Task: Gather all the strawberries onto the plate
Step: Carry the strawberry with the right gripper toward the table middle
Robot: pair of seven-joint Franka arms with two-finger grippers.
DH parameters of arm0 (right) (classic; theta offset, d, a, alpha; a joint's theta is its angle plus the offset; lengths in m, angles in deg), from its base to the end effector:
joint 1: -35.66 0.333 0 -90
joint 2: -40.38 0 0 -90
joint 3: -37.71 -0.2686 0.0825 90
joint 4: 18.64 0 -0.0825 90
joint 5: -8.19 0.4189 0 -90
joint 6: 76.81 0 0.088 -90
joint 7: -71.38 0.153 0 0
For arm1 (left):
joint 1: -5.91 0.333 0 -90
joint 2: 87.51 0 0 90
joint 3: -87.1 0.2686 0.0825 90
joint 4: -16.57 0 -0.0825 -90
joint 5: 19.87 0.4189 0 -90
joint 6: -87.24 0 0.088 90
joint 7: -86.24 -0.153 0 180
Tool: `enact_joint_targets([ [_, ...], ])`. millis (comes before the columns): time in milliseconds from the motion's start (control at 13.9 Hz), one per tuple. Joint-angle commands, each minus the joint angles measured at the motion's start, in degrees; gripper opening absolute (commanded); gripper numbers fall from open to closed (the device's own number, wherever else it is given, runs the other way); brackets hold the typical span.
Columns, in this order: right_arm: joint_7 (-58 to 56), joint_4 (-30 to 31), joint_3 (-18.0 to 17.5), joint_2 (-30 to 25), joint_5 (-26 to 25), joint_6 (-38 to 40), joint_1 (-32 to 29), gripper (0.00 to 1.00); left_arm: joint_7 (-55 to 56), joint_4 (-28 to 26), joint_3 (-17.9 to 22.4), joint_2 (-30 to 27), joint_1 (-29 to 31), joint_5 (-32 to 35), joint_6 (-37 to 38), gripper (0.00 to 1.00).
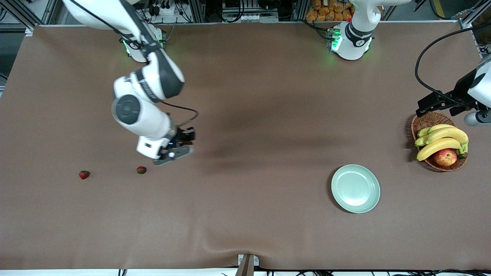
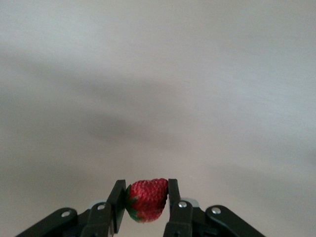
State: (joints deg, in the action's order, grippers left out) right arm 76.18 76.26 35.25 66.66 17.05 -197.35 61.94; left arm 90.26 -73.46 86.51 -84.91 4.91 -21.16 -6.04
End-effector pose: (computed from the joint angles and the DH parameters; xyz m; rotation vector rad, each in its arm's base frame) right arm 0.5912 0.3381 0.2385 -2.9567 -0.4985 0.0819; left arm 0.6063 -0.0201 0.5088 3.1173 0.0679 0.0159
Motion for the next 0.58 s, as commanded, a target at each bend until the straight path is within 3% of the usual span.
enact_joint_targets([
  [0,7.7,-12.3,0.7,10.4,0.5,0.8,4.8,0.01,0.1,0.6,0.0,0.3,-0.1,0.8,-0.2,1.0],
  [360,17.5,-16.8,0.7,19.9,0.4,-17.7,14.9,0.01,0.1,0.6,-0.1,1.7,-0.5,0.4,-0.2,1.0],
  [503,22.0,-22.4,1.0,25.6,0.2,-20.4,18.9,0.01,0.1,0.6,-0.1,3.4,-1.3,-1.3,-0.3,1.0],
])
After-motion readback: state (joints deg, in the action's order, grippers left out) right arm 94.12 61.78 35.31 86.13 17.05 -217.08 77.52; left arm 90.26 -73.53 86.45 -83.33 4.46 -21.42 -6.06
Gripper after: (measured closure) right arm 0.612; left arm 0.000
